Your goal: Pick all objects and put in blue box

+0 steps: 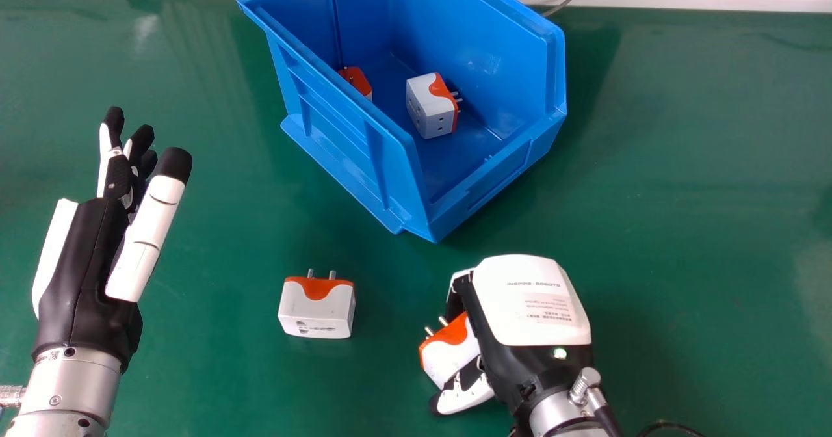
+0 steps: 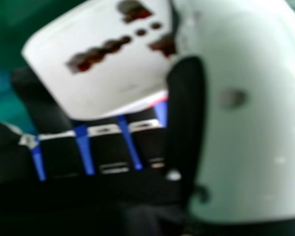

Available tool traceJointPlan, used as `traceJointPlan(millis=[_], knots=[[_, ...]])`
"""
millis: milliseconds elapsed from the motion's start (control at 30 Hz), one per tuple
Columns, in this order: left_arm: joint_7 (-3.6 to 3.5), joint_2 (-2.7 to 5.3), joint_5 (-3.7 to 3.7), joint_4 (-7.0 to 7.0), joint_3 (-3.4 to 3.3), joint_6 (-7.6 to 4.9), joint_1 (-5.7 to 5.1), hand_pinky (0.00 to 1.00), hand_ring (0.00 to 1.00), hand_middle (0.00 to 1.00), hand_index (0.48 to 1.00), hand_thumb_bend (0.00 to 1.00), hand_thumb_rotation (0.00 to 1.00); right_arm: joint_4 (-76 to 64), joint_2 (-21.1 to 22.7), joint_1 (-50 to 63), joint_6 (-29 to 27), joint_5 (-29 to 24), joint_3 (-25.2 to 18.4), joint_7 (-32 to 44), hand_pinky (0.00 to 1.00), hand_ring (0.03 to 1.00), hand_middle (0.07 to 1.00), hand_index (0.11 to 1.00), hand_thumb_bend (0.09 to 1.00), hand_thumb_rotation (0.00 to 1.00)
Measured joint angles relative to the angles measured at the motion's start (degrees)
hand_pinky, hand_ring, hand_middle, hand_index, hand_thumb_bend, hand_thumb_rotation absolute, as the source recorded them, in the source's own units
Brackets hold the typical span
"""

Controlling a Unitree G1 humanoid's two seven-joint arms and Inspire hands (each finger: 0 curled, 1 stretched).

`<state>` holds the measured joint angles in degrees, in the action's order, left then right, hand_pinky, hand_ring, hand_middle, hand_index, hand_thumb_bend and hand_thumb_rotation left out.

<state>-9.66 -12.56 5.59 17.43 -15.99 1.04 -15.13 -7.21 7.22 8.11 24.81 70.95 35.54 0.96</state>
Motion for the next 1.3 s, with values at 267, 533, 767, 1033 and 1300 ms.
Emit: traceJointPlan(millis=[267,533,767,1033,1300], knots=[[-0.08,-0.01,0.04,-0.06,-0.11,0.22,0.02,1.0,1.0,1.0,1.0,0.77,0.86,-9.65,3.72,5.84,1.9,0.23,-3.29,5.7,0.25,0.33,0.455,0.483,0.497,0.11],[-0.16,-0.01,0.05,-0.11,-0.11,0.49,0.06,1.0,1.0,1.0,1.0,0.77,0.86,-19.74,4.62,9.11,0.37,0.69,-7.2,5.46,0.23,0.312,0.399,0.482,0.489,0.15],[-0.14,-0.03,0.04,-0.11,-0.12,0.6,0.17,1.0,1.0,1.0,1.0,0.77,0.86,-25.01,4.44,8.82,-3.03,-1.4,-13.57,2.82,0.04,0.106,0.168,0.47,0.493,0.14],[-0.12,-0.04,0.0,-0.37,-0.12,0.6,0.27,1.0,1.0,1.0,1.0,0.77,0.86,-26.68,3.86,2.77,-5.59,-5.35,-19.09,2.88,0.02,0.073,0.124,0.469,0.494,0.14],[-0.03,-0.05,-0.24,-0.89,0.06,0.41,0.59,1.0,1.0,1.0,1.0,0.75,0.86,-21.17,3.14,-8.74,-6.1,-5.47,-19.61,3.99,0.01,0.068,0.121,0.469,0.494,0.14]])
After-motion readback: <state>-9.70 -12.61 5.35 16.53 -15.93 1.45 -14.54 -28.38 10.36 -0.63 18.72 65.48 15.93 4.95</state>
